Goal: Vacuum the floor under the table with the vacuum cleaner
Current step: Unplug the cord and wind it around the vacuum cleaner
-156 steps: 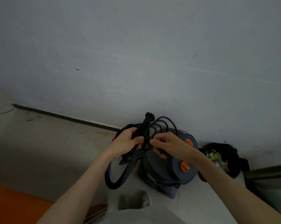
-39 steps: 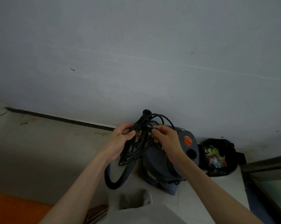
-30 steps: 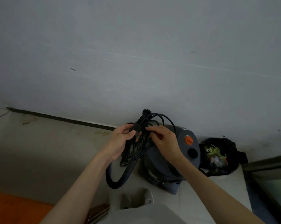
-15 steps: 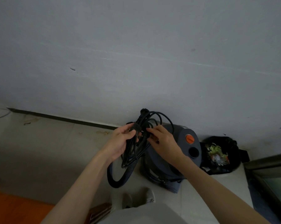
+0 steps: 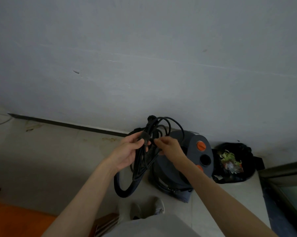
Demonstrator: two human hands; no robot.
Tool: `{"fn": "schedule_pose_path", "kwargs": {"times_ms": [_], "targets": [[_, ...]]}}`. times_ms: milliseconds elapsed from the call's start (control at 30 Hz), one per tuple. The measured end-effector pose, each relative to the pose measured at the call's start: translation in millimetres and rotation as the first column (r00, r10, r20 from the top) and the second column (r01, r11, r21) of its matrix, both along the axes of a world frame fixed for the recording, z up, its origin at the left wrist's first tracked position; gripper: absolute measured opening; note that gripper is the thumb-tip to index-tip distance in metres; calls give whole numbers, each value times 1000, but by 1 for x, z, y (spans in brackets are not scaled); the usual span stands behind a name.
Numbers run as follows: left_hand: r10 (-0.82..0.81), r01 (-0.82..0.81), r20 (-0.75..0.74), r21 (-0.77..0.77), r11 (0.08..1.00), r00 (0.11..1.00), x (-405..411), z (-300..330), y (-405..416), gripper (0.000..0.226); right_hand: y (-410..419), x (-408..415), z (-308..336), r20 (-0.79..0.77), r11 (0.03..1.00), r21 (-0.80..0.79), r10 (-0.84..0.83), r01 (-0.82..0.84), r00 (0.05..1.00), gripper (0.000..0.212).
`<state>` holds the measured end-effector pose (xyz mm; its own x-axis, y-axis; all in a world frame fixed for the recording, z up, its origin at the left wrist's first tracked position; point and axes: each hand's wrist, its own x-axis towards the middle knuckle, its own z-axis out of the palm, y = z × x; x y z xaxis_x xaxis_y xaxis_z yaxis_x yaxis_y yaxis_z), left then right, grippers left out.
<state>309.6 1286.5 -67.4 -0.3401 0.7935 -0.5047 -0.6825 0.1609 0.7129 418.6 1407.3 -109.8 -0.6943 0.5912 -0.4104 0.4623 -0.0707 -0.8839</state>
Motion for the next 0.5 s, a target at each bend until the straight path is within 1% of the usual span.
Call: {"fn": "schedule_pose_path", "kwargs": {"times_ms": [33, 67, 100, 133, 167, 200, 333, 433, 500], "targets": [[-7, 7, 13, -1, 1000, 1000, 0, 0, 0, 30, -2, 0, -2, -7, 976, -217, 15, -16, 1000, 20], [-14, 14, 27, -4, 1000, 1000, 0, -1, -1, 29, -4, 0, -3, -39, 907, -420, 24, -38, 999, 19], [-19, 20, 35, -12, 1000, 999, -1, -2, -2, 27, -4, 1, -5, -74, 819, -572, 6, -48, 997, 20], [-27, 28, 32, -27, 999, 999, -2, -4, -3, 26, -2, 4, -5, -89, 755, -655, -27, -38, 996, 21], [-39, 40, 16, -46, 998, 999, -3, -5, -5, 25, 1, 6, -4, -86, 725, -689, -60, -16, 995, 22], [-57, 56, -11, -67, 996, 998, -5, -6, -6, 24, 4, 8, -2, -76, 717, -698, -75, 1, 994, 23], [-120, 101, -130, -144, 984, 984, -4, -4, -7, 24, 8, 16, 6, -47, 673, -739, -71, 13, 996, 20], [-118, 83, -183, -187, 979, 976, -2, -3, -2, 23, 5, 16, 15, -51, 729, -684, -45, -2, 998, 19], [-116, 67, -225, -216, 974, 967, 0, -3, 1, 20, 2, 13, 22, -45, 829, -558, 2, -27, 999, 21]]}}
